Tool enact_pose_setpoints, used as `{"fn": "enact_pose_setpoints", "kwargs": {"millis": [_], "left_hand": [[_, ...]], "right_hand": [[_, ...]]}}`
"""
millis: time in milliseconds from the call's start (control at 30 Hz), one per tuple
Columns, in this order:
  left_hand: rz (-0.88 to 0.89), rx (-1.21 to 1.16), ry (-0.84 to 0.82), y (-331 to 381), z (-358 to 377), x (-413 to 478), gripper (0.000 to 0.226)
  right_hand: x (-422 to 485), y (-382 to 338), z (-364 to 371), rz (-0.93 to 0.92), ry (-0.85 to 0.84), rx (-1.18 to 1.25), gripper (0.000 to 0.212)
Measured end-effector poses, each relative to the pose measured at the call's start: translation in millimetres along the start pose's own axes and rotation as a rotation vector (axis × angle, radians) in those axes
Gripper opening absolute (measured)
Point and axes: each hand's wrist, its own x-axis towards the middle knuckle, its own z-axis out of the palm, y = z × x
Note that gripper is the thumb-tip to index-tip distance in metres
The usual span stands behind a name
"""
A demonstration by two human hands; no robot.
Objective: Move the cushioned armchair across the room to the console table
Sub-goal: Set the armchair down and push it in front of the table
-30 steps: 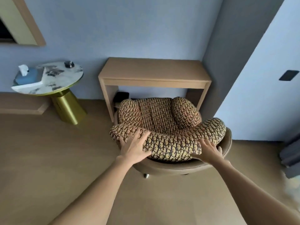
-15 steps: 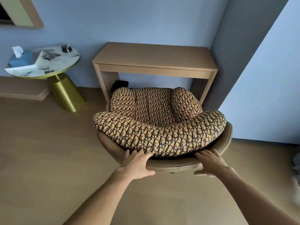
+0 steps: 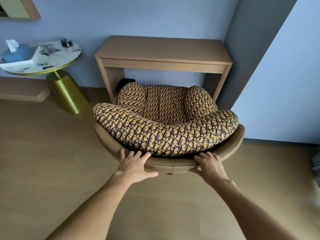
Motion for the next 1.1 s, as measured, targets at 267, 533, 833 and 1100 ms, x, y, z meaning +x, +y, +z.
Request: {"fn": "enact_pose_setpoints", "kwargs": {"millis": [267, 533, 833, 1100], "left_hand": [[-0.050, -0.036, 0.016, -31, 6, 13, 0.099], [0.063, -0.060, 0.161, -94, 8, 38, 0.086], [0.092, -0.096, 0.191, -91, -12, 90, 0.086], [0.058, -0.073, 0.188, -87, -36, 164, 0.099]], "right_hand": [[-4, -56, 21, 0.095, 0.139, 0.011, 0.049], [25, -98, 28, 0.070, 0.207, 0.071, 0.049], [78, -64, 23, 0.063, 0.176, 0.085, 0.063], [147, -28, 23, 0.045, 0.186, 0.122, 0.063]]}}
